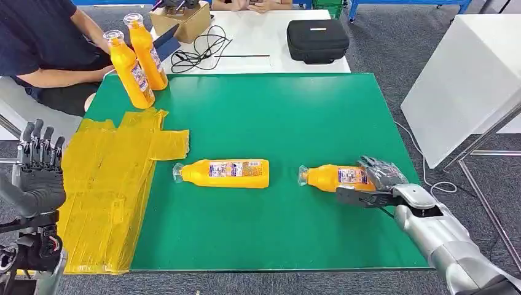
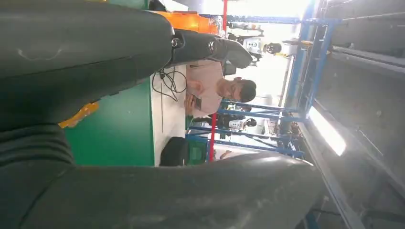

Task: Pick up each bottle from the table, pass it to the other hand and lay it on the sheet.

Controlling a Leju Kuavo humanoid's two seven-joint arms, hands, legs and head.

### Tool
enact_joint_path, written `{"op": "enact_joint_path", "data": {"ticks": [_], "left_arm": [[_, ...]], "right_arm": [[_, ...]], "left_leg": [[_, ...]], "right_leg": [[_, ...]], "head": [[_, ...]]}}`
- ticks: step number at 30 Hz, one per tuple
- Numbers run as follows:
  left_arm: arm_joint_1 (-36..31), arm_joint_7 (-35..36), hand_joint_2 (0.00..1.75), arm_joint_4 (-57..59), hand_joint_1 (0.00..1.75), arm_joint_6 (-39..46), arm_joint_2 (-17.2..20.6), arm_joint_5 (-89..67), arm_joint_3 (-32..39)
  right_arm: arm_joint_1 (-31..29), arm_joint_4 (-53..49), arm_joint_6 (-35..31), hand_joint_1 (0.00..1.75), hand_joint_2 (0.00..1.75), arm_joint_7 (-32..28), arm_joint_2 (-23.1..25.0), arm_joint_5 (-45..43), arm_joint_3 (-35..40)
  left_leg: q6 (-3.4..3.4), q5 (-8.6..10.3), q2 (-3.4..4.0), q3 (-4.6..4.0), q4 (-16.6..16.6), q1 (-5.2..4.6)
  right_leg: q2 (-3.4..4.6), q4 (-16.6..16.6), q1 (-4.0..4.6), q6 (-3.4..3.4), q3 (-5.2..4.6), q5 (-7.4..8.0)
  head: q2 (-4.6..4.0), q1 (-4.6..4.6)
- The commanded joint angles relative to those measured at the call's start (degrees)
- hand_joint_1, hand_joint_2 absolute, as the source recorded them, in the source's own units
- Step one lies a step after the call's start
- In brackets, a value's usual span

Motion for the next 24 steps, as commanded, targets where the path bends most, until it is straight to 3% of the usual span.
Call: {"op": "enact_joint_path", "data": {"ticks": [1,2,3,7,10,14,19,20,21,22,24], "left_arm": [[-2.9,0.1,0.00,5.3,0.00,-0.1,0.5,0.3,-1.4],[-2.9,0.0,0.00,5.4,0.00,-0.2,0.6,0.4,-1.5],[-4.6,-0.8,0.00,8.4,0.00,-0.5,2.4,2.1,-3.2],[-6.2,-0.8,0.00,9.7,0.00,-0.5,1.9,1.9,-4.3],[-5.6,-1.0,0.00,9.4,0.00,-0.3,1.6,2.0,-4.4],[-5.0,-1.3,0.00,8.7,0.00,-0.1,1.4,1.9,-4.3],[-0.2,-2.4,0.00,3.1,0.00,2.2,-1.1,0.8,-1.9],[1.1,-2.4,0.00,1.6,0.00,2.3,-1.5,0.6,-1.0],[2.4,-2.3,0.00,0.6,0.00,2.2,-1.7,0.5,-0.3],[4.0,-2.1,0.00,-1.0,0.00,1.9,-1.9,0.7,0.7],[4.6,-2.1,0.00,-1.4,0.00,1.6,-2.2,0.6,1.3]], "right_arm": [[1.0,0.2,0.3,0.00,1.75,0.1,-2.3,-0.2,-0.3],[1.2,0.1,0.4,0.00,1.75,0.1,-2.6,-0.2,-0.4],[6.3,-5.1,1.0,0.00,1.75,0.1,-6.2,-0.9,-3.1],[8.8,-6.3,0.3,0.00,1.75,0.5,-5.7,-1.0,-3.3],[10.1,-6.8,-0.7,0.00,1.75,1.5,-4.6,-0.5,-3.3],[10.4,-7.1,-0.6,0.00,1.75,1.4,-4.5,-0.5,-3.6],[6.9,-2.3,0.9,0.00,1.75,-0.5,0.3,2.4,-1.6],[5.7,-1.2,1.4,0.61,1.75,-0.9,1.2,2.7,-1.0],[5.1,-0.6,1.6,1.59,1.75,-1.1,1.9,2.8,-0.6],[4.9,-0.2,1.8,1.75,1.75,-1.4,2.1,2.8,-0.1],[4.8,0.0,1.8,1.75,1.75,-1.5,2.1,2.7,0.2]], "left_leg": [[-0.04,-0.01,-0.21,0.06,-0.1,0.04],[-0.02,0.00,-0.10,0.05,-0.1,0.00],[-0.03,-0.01,-0.08,0.08,-0.1,0.00],[-0.02,0.02,-0.48,0.08,-0.1,0.04],[-0.02,0.01,-0.31,0.15,-0.1,0.05],[-0.01,0.00,-0.19,0.16,-0.1,0.04],[-0.01,-0.05,0.07,0.23,-0.1,0.05],[-0.02,-0.05,0.13,0.26,-0.1,0.05],[-0.02,-0.07,0.20,0.27,-0.1,0.05],[-0.03,-0.11,0.35,0.34,-0.1,0.07],[-0.03,-0.10,0.44,0.34,-0.1,0.11]], "right_leg": [[-0.34,-0.1,0.03,0.13,0.15,-0.05],[-0.15,-0.1,0.00,0.06,0.09,-0.02],[-0.16,-0.1,0.00,0.07,0.10,-0.03],[-0.53,-0.2,0.03,0.10,0.21,-0.06],[-0.37,-0.2,0.05,0.08,0.24,-0.02],[-0.26,-0.2,0.04,0.08,0.21,0.00],[-0.04,-0.2,0.05,0.04,0.23,0.00],[-0.01,-0.2,0.06,0.07,0.27,0.03],[0.07,-0.1,0.06,0.05,0.27,0.02],[0.22,-0.2,0.08,0.06,0.29,0.04],[0.35,-0.2,0.12,0.08,0.30,0.05]], "head": [[0.00,0.00],[0.00,0.00],[0.00,-0.02],[0.00,-0.04],[0.00,0.00],[0.00,-0.02],[0.00,0.00],[0.00,-0.02],[0.00,0.00],[0.00,-0.02],[0.00,0.02]]}}
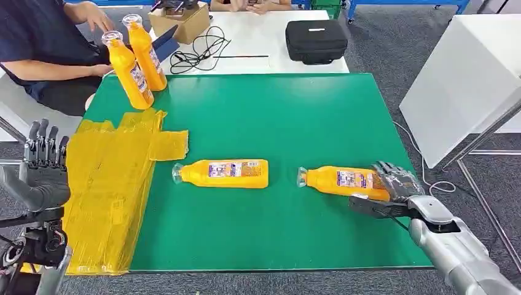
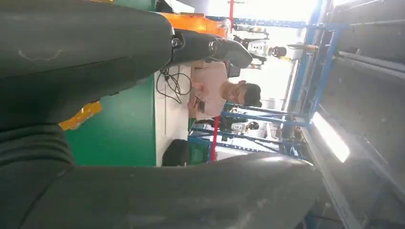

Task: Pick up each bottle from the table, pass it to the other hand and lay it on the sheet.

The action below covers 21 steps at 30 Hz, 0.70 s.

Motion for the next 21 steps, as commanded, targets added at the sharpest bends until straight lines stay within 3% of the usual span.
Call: {"op": "enact_joint_path", "data": {"ticks": [1,14,21], "left_arm": [[5.4,0.3,0.00,-5.2,0.00,-0.2,-3.6,-0.4,3.8],[9.7,-0.3,0.00,-7.9,0.00,-1.9,-3.3,0.0,7.4],[10.6,-2.1,0.00,-7.9,0.00,-1.7,-7.2,-4.7,4.4]], "right_arm": [[-1.4,7.3,1.6,1.75,1.75,-1.3,5.3,0.4,3.8],[-3.9,7.0,3.5,1.75,1.75,-3.4,4.2,-0.7,6.2],[2.4,10.1,-0.3,1.75,1.75,-3.9,5.8,-4.9,3.5]], "left_leg": [[-0.05,-0.07,0.32,0.13,-0.1,0.05],[-0.05,-0.10,0.21,0.23,-0.1,0.09],[-0.04,-0.08,0.03,0.42,-0.2,0.13]], "right_leg": [[0.24,-0.1,0.04,0.09,0.06,0.07],[0.17,-0.1,0.05,0.10,0.13,0.03],[-0.01,-0.4,0.09,0.09,0.41,0.01]], "head": [[0.00,0.00],[0.00,-0.02],[0.00,0.00]]}}
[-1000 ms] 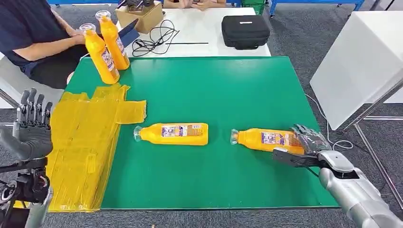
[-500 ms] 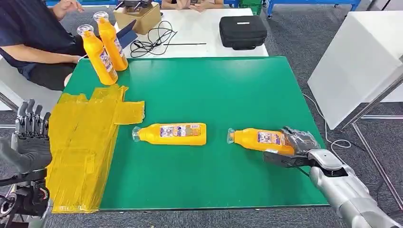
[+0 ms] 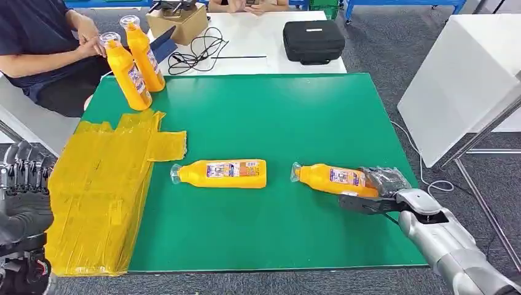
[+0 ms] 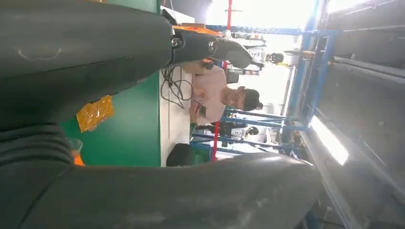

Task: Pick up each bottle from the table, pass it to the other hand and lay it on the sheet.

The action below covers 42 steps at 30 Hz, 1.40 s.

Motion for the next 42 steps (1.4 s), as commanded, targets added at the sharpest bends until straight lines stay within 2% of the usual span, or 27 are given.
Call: {"op": "enact_joint_path", "data": {"ticks": [1,4,7,8,11,12,14,15,16,17,20,22,27,28,35,37,38,39,42], "left_arm": [[-0.1,-1.6,0.00,1.3,0.00,0.1,-6.2,-4.1,-2.5],[-1.4,-1.8,0.00,2.7,0.00,-0.5,-7.3,-5.4,-5.1],[0.4,-1.0,0.00,0.3,0.00,-2.0,-6.9,-4.6,-3.3],[0.9,-0.7,0.00,-0.2,0.00,-2.5,-7.0,-4.3,-2.6],[1.2,0.2,0.00,-0.2,0.00,-3.4,-7.0,-3.5,-1.9],[1.7,1.4,1.75,-0.3,0.00,-4.7,-6.8,-1.9,-1.5],[2.9,3.6,1.75,-0.9,0.00,-6.5,-6.3,0.5,-0.6],[2.7,4.1,1.75,-0.7,0.00,-7.5,-5.7,1.5,-0.9],[1.9,4.4,1.75,-0.1,0.00,-7.5,-5.4,1.7,-1.3],[-1.8,5.1,1.75,2.4,0.00,-7.9,-4.4,2.7,-4.1],[-6.6,6.0,1.75,5.8,0.00,-5.6,-1.3,6.7,-8.3],[-8.1,6.5,1.75,6.0,0.00,-4.7,-1.6,7.7,-10.7],[-9.5,6.2,1.75,4.9,0.00,-2.5,-2.8,7.8,-14.5],[-9.9,6.4,1.75,5.0,0.00,-2.0,-2.7,8.4,-15.0],[-9.8,6.2,1.75,5.0,0.00,-1.8,-2.1,8.9,-15.2],[-11.3,6.9,1.75,5.4,0.00,-1.2,-2.8,10.3,-15.5],[-11.3,6.9,1.75,5.4,0.00,-1.2,-2.8,10.3,-15.5],[-12.8,7.9,1.75,5.0,0.00,0.0,-4.2,11.0,-16.5],[-16.3,9.6,1.75,5.3,0.00,2.9,-5.9,12.0,-18.9]], "right_arm": [[6.3,7.1,-3.2,1.75,1.75,-1.3,3.1,-5.1,-0.8],[10.7,0.0,-1.5,1.75,1.75,-4.9,-0.6,-13.6,-7.7],[22.2,-21.9,3.7,1.75,1.75,-3.5,-7.2,-22.4,-18.0],[23.6,-24.9,4.8,1.75,1.75,-2.4,-7.9,-22.5,-19.0],[24.4,-26.5,5.4,1.75,1.75,-2.0,-7.0,-22.9,-20.7],[25.9,-28.7,5.7,1.75,1.75,-3.1,-6.6,-25.1,-23.4],[28.3,-35.9,7.0,1.75,1.75,-4.0,-6.1,-28.9,-28.0],[27.4,-38.3,8.2,1.75,1.75,-4.2,-5.5,-31.3,-29.0],[26.1,-39.0,8.7,1.75,1.75,-4.0,-5.0,-32.6,-29.0],[26.2,-41.1,7.2,1.75,1.75,-3.6,-4.5,-34.2,-29.6],[19.5,-39.5,4.9,1.75,1.75,-3.3,2.7,-33.3,-24.7],[15.0,-37.2,1.8,1.75,1.75,-1.0,8.1,-31.3,-19.3],[10.5,-35.0,-1.1,1.75,1.75,1.6,14.0,-31.9,-14.1],[9.1,-33.8,-1.5,1.75,1.75,1.9,15.1,-32.3,-13.2],[8.8,-33.6,-2.2,1.75,1.75,2.0,14.4,-33.1,-12.4],[5.5,-30.6,-2.1,1.75,1.75,2.3,18.5,-32.9,-11.0],[5.5,-30.6,-2.1,1.75,1.75,2.3,18.5,-32.9,-11.0],[1.5,-26.2,-4.0,1.75,1.75,4.6,24.6,-30.7,-7.7],[-3.8,-19.3,-7.0,1.75,1.75,6.7,31.9,-28.6,-2.6]], "left_leg": [[-0.02,0.04,-0.24,0.23,-0.2,0.08],[-0.01,0.07,-0.39,0.20,-0.2,0.06],[0.02,0.02,-0.67,0.22,-0.2,0.05],[0.04,-0.16,-0.51,0.36,-0.1,0.06],[0.08,-0.33,-0.64,0.31,0.0,0.02],[0.08,-0.32,-0.69,0.23,-0.1,0.03],[0.08,-0.36,-0.54,0.15,0.0,0.00],[0.08,-0.36,-0.52,0.12,0.0,-0.03],[0.07,-0.39,-0.48,0.11,0.0,-0.05],[0.07,-0.34,-0.35,-0.05,0.1,-0.07],[0.06,-0.22,-0.48,-0.45,0.0,-0.12],[0.13,-0.14,-0.22,-0.44,0.0,-0.10],[-0.01,-0.11,0.26,-0.22,-0.1,0.03],[0.03,-0.09,-0.05,-0.33,0.0,-0.01],[0.02,-0.02,-0.28,-0.53,0.0,0.01],[0.02,-0.02,-0.31,-0.62,0.0,0.00],[0.01,-0.05,-0.17,-0.63,0.0,0.00],[0.01,-0.02,-0.17,-0.76,0.0,-0.02],[-0.08,-0.13,0.27,-0.68,0.1,0.02]], "right_leg": [[-0.33,-0.4,0.07,0.09,0.36,0.02],[-0.48,-0.4,0.05,0.11,0.36,0.02],[-0.77,-0.3,0.02,0.13,0.31,-0.07],[-0.58,-0.2,0.04,0.08,-0.04,-0.17],[-0.75,-0.2,0.00,0.21,0.04,-0.33],[-0.81,-0.3,0.01,0.23,0.25,-0.31],[-0.70,-0.2,-0.01,0.22,0.38,-0.34],[-0.66,-0.1,-0.03,0.20,0.34,-0.33],[-0.65,-0.1,-0.05,0.22,0.30,-0.37],[-0.50,0.0,-0.07,0.19,0.11,-0.30],[-0.57,0.0,-0.10,0.17,-0.28,-0.23],[-0.31,0.0,-0.08,0.14,-0.32,-0.13],[0.09,0.0,0.04,0.04,-0.27,-0.01],[-0.20,0.0,-0.01,0.03,-0.31,-0.09],[-0.39,0.0,0.00,0.06,-0.40,-0.11],[-0.40,0.0,-0.02,0.05,-0.48,-0.11],[-0.29,0.1,-0.03,0.06,-0.54,-0.11],[-0.26,0.1,-0.06,0.03,-0.64,-0.08],[0.10,0.2,-0.01,0.03,-0.70,-0.08]], "head": [[0.00,0.00],[0.00,0.00],[0.00,0.02],[0.00,0.02],[0.00,0.02],[0.00,-0.02],[0.00,0.00],[0.00,0.02],[0.00,-0.02],[0.00,0.02],[0.00,-0.07],[0.00,0.00],[0.00,-0.02],[0.00,-0.04],[0.00,-0.02],[0.00,-0.02],[0.00,0.00],[0.00,-0.02],[0.00,0.04]]}}
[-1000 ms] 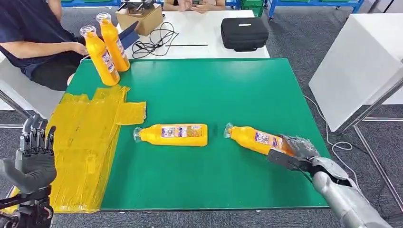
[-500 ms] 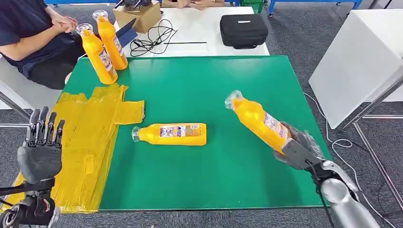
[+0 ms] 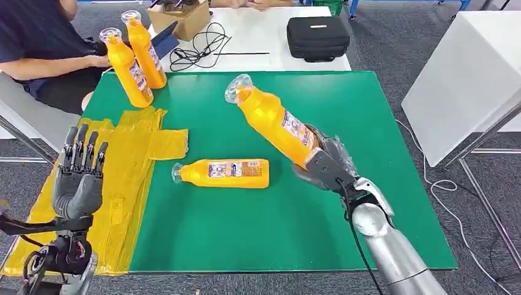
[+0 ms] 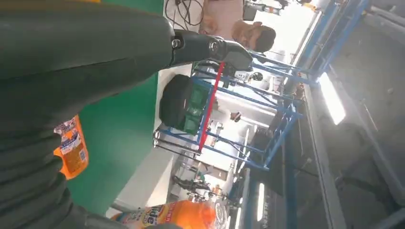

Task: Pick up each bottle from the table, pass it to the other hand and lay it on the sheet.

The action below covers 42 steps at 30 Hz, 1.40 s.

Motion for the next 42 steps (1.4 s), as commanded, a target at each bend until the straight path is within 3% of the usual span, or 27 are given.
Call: {"op": "enact_joint_path", "data": {"ticks": [1,6,10,14,17,22,29,42], "left_arm": [[-8.7,3.6,1.75,3.8,0.00,5.3,-3.6,2.8,-6.3],[-14.1,5.3,1.75,5.5,0.00,9.8,-5.9,3.5,-8.6],[-14.5,5.1,1.75,6.0,0.00,10.7,-6.6,3.4,-9.4],[-16.7,7.7,1.75,5.9,0.00,12.0,-12.7,1.7,-9.7],[-18.3,9.4,1.75,4.2,0.00,14.4,-14.4,0.5,-9.6],[-19.5,10.9,1.75,3.3,0.00,15.3,-14.9,0.1,-7.9],[-20.1,11.0,1.75,4.9,0.00,14.8,-15.2,-0.4,-7.7],[-19.9,10.8,1.75,5.4,0.00,15.3,-14.9,-1.2,-6.8]], "right_arm": [[-15.8,18.7,-5.7,1.75,1.75,4.4,18.3,3.8,12.5],[-18.8,24.8,-9.3,1.75,1.75,7.3,24.7,6.2,19.3],[-20.2,25.9,-12.1,1.75,1.75,8.6,24.7,3.0,24.0],[-23.4,26.4,-16.9,1.75,1.75,11.8,24.7,-2.3,33.5],[-23.8,25.2,-17.4,1.75,1.75,14.3,24.7,-5.5,39.1],[-24.1,27.0,-16.9,1.75,1.75,15.8,24.7,-9.7,44.5],[-24.0,26.5,-14.5,1.75,1.75,17.6,24.7,-9.0,50.1],[-23.3,26.0,-13.0,1.75,1.75,18.6,24.7,-6.8,51.9]], "left_leg": [[-0.10,-0.09,0.56,0.19,0.0,0.01],[-0.17,0.10,0.00,0.13,0.0,0.12],[-0.14,0.09,0.07,0.14,0.0,0.15],[-0.11,0.14,-0.10,-0.03,0.0,0.14],[-0.11,0.13,-0.15,-0.06,0.1,0.16],[-0.14,0.07,-0.13,0.00,0.1,0.13],[-0.18,0.06,-0.11,0.14,0.0,0.10],[-0.15,0.07,-0.23,0.16,0.0,0.14]], "right_leg": [[0.46,0.1,0.00,0.04,-0.04,0.05],[-0.05,0.1,0.05,0.05,-0.05,-0.02],[0.01,0.1,0.09,0.09,-0.03,-0.01],[-0.15,0.1,0.07,0.10,-0.14,-0.02],[-0.20,0.1,0.04,0.11,-0.11,-0.03],[-0.20,0.1,0.02,0.11,-0.03,-0.07],[-0.20,0.0,0.04,0.11,0.07,-0.05],[-0.33,0.0,0.08,0.14,0.13,-0.08]], "head": [[0.00,-0.05],[0.00,-0.04],[0.00,-0.02],[0.00,-0.02],[0.00,-0.02],[0.00,0.02],[0.00,-0.02],[0.00,-0.02]]}}
